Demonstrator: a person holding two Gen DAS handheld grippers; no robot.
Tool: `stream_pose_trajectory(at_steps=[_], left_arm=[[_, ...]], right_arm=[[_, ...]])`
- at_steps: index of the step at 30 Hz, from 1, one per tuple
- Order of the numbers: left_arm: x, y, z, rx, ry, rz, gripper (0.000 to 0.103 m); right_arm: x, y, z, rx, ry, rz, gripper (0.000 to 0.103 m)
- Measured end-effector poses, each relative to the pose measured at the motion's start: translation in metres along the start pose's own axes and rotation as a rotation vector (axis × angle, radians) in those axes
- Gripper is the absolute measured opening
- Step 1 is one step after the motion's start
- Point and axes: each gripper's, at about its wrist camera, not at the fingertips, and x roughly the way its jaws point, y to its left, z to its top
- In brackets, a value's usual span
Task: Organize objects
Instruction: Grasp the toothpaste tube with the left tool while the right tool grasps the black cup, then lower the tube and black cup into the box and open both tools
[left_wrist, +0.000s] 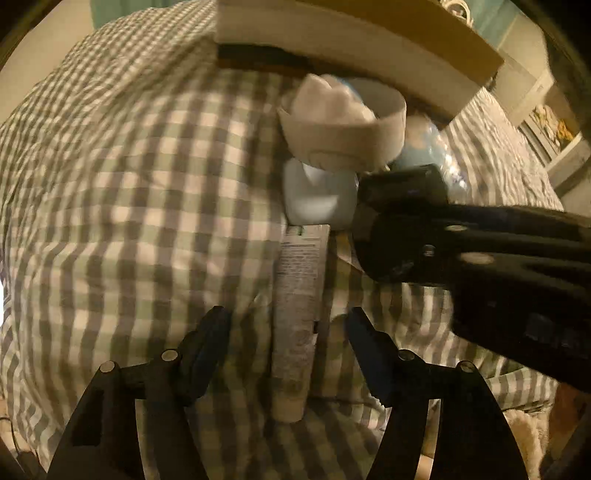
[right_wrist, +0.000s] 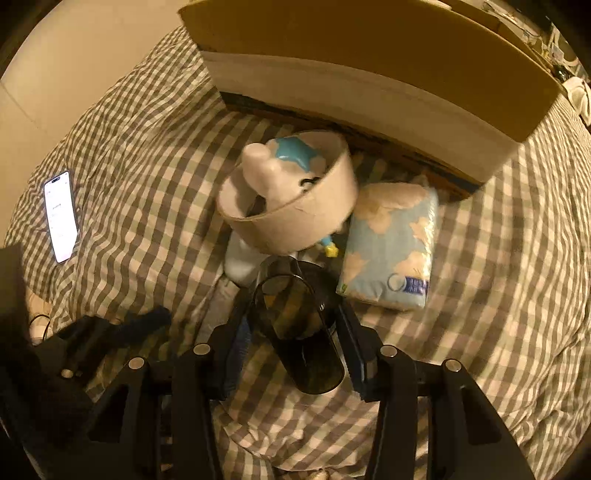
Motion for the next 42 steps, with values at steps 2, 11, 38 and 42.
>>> stream_pose_trajectory(at_steps=[2,11,38,42], left_arm=[[0.006,-0.003,0.002,0.009,0.003,0.006,0.059],[0.002,-0.004,0.002,0.002,-0.009,-0.015,0.017],[-0.127,-0.017,0.026,0.005,-0.207,-0.055,0.014],[-0.139,-0.020,0.048,0.001,-0.246,-0.069,0.014]], right_arm=[[-0.003,-0.003,-0.001,0.001,0.000,-0.004,0.046],[-0.012,-0.002,-0.002,-0.017,-0.007,-0.020,0.037],[-0.125,0.006,-0.011,-0.070,-0.217,-0.058,0.031],[-0.141,0.008,-0.006,-0.074,-0.255,-0.073,0.031]])
